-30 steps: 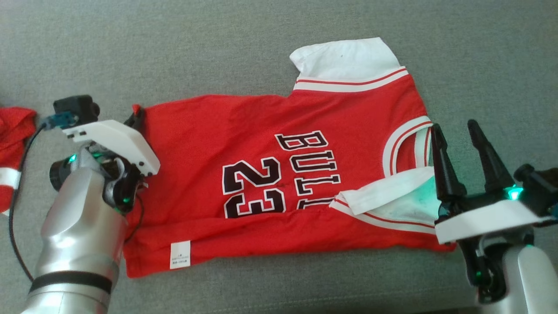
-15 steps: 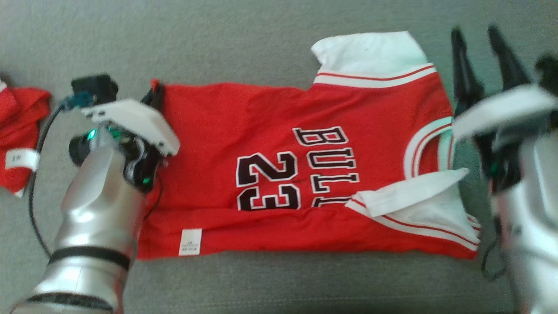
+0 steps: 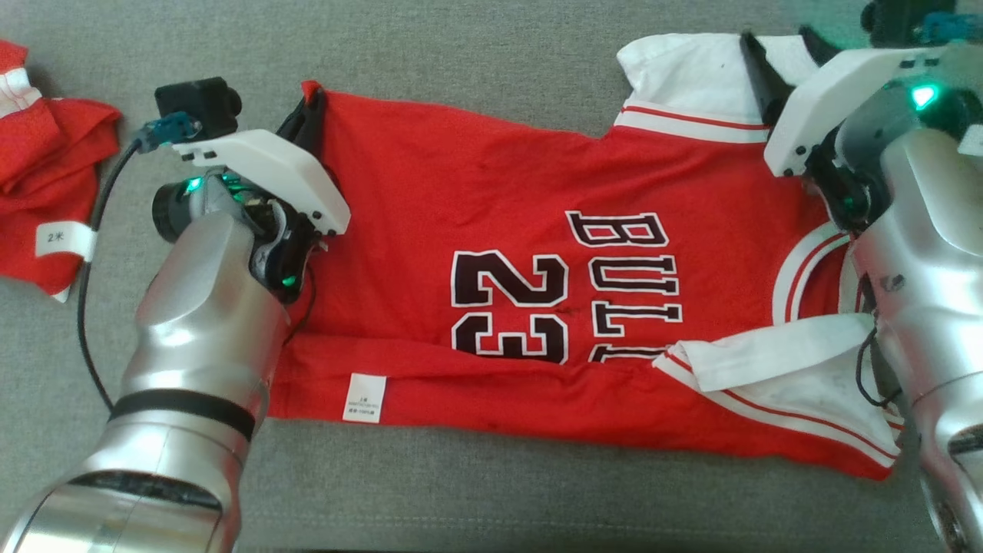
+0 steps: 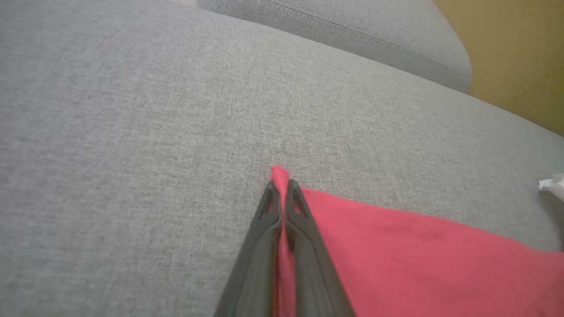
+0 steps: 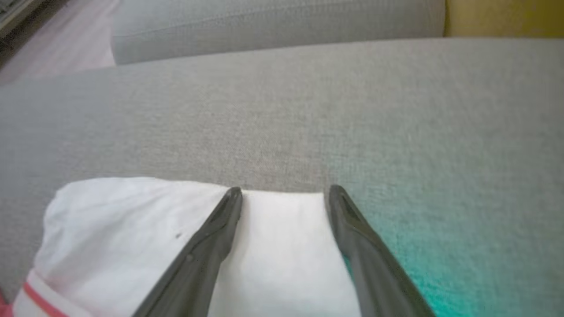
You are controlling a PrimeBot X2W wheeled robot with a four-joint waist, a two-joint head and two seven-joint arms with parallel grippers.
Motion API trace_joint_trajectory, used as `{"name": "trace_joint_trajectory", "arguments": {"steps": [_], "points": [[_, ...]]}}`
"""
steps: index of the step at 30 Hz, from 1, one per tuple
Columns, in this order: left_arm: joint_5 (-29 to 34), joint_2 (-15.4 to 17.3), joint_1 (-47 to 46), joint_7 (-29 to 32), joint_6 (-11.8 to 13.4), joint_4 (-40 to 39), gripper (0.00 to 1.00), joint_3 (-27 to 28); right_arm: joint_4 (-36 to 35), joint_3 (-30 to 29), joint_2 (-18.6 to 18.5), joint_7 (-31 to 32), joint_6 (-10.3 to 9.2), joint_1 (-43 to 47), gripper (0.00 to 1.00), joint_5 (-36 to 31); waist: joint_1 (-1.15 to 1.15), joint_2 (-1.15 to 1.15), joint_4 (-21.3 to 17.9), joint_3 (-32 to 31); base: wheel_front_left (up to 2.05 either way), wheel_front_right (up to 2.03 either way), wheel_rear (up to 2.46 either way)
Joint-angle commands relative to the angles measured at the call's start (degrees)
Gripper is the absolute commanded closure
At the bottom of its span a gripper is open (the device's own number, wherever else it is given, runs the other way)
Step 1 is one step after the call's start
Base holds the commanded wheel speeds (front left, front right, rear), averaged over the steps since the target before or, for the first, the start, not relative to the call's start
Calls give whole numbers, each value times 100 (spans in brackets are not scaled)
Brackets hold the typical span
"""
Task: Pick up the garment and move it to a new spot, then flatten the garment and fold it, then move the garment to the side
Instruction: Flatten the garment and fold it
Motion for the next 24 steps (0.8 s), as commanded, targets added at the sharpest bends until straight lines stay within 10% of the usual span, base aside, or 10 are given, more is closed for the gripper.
{"name": "trace_joint_trajectory", "arguments": {"steps": [1, 4, 5, 7, 24], "points": [[-47, 190, -145, -62, 16, -14, 100, 83, 15, 126, 36, 114, 43, -183, 0, 91, 0, 0, 5, -6, 0, 0, 0], [-88, 176, -177, -136, -1, 98, 100, 45, 356, 257, 91, 368, 43, -277, 0, 283, 0, 0, 3, -25, 0, 0, 0], [-103, 175, -180, -158, -6, 135, 100, 35, 447, 306, 110, 466, 43, -288, 13, 354, 0, 0, -1, -37, 0, 0, 0], [-133, 172, -194, -183, -14, 203, 100, 11, 542, 407, 119, 566, 43, -315, 100, 483, 0, 0, -5, -48, 0, 0, 0], [-501, 541, 463, -739, -40, -388, 100, -104, -979, 902, -484, -782, 43, 626, 100, 1744, 0, 0, -208, -611, 0, 0, 0]]}}
